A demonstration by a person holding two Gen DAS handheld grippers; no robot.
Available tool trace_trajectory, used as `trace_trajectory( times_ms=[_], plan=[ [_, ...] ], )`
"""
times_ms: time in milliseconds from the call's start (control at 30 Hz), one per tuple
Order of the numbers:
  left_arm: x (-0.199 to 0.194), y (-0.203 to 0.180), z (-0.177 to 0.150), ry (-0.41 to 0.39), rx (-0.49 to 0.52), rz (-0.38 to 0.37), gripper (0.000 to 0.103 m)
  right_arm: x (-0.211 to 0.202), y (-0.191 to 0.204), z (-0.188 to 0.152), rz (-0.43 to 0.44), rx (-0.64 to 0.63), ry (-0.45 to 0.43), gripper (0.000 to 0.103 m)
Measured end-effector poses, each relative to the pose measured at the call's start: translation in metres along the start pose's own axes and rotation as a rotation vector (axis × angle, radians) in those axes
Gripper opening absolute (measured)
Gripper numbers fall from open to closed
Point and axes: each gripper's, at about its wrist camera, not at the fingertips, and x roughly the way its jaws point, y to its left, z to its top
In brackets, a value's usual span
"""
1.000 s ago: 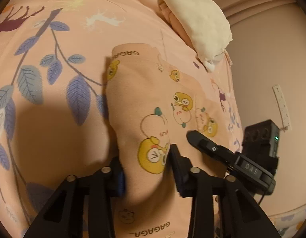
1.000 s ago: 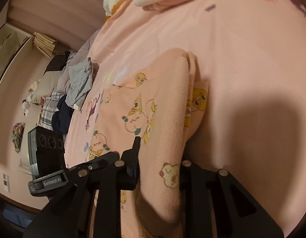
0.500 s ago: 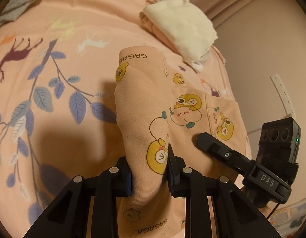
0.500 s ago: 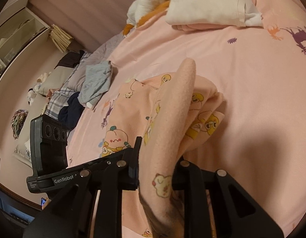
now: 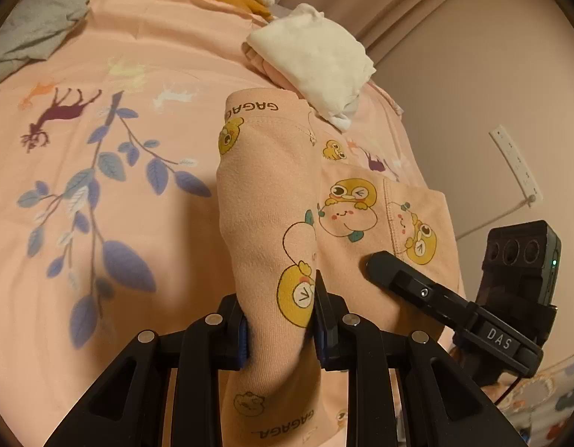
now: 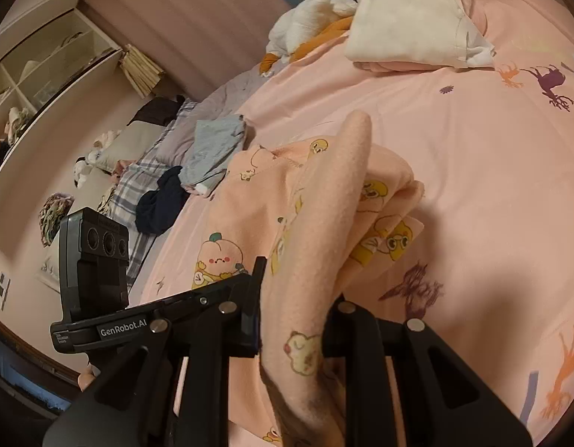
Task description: Fold small clothes
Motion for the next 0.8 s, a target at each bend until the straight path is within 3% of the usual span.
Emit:
trace_trajectory(
  times_ms=[800],
  plan=[
    [-0.077, 0.003, -0.033, -0.109, -0.032, 0.048, 0.024, -0.015, 0.076, -0.025, 0.063, -0.144, 0.004, 0.020]
  ],
)
